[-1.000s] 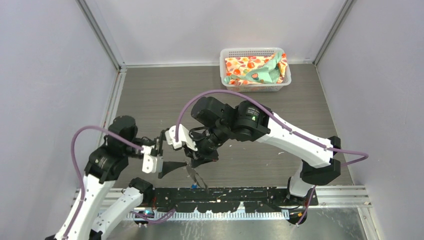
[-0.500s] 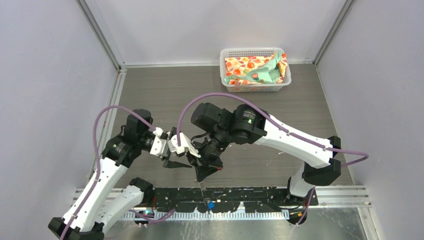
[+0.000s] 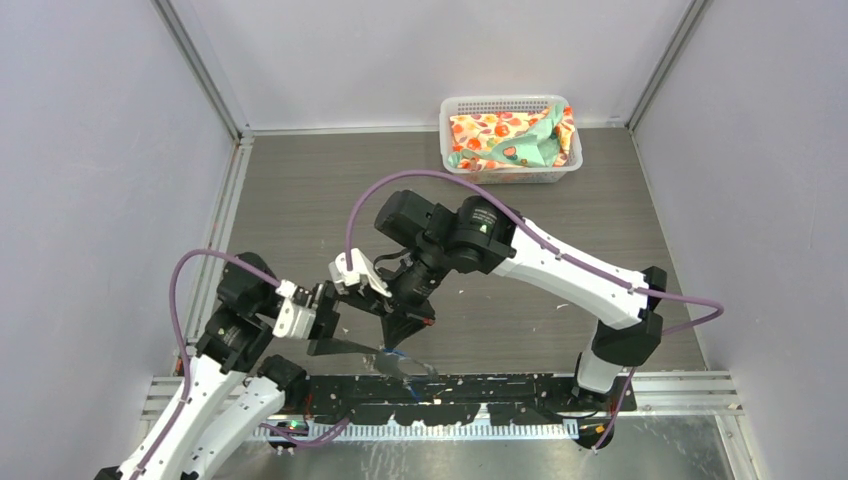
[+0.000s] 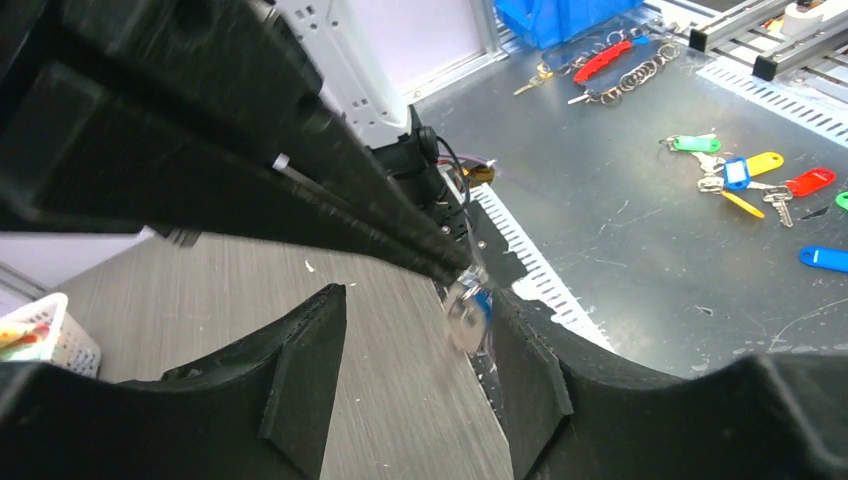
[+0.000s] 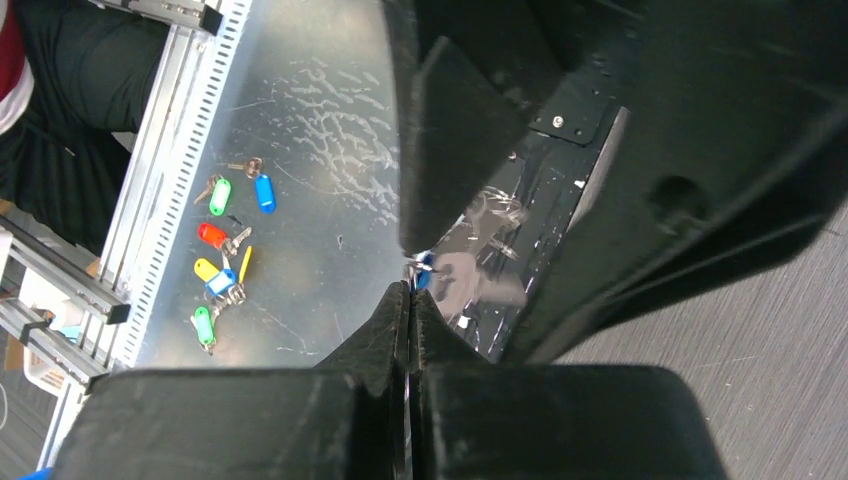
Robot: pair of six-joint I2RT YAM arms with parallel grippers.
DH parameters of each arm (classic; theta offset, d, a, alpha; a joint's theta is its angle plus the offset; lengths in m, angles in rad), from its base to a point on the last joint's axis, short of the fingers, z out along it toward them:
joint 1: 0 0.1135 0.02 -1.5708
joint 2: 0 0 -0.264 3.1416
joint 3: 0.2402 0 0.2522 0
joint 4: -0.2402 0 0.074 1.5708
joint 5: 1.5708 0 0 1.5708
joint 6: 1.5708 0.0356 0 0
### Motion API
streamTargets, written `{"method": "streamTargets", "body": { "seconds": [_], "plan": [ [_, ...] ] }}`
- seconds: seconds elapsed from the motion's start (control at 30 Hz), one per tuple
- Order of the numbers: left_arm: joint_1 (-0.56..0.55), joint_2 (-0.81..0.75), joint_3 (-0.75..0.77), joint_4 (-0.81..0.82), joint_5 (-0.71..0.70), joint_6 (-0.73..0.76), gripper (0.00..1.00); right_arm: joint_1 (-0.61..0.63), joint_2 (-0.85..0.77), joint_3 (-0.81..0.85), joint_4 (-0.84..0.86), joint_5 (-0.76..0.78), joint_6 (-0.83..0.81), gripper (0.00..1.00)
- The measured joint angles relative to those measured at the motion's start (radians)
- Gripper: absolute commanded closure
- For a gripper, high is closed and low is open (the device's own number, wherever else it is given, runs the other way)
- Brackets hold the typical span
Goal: Put the keys on the keyring
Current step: Adjust the key on the keyring.
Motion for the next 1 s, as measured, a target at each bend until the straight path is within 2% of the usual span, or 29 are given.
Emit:
{"method": "streamTargets", "body": {
  "seconds": [0.13,0.27,0.53,0.83,1.0],
  "plan": [
    [0.000,-0.016,-0.005,-0.019,0.026,0.023,0.42,-0.006,0.030,0.024,-0.005,-0.006,-0.002,0.99],
    [0.000,-0.011,-0.009,-0.137,0.027,0.131,0.43,-0.006,0.040,0.038,-0.008,-0.011,-0.004,0.99],
    [0.000,0.010,-0.004,-0.300,-0.006,0.303,0.50,-0.006,0.040,0.039,-0.013,-0.021,-0.003,0.99],
    [0.000,-0.007,0.097,-0.455,-0.080,0.546,0.48,-0.013,0.039,0.025,-0.023,0.031,0.017,0.99],
    [0.000,-0.005,0.102,-0.478,-0.087,0.599,0.55,-0.015,0.039,0.023,-0.023,0.061,0.031,0.99]
  ]
}}
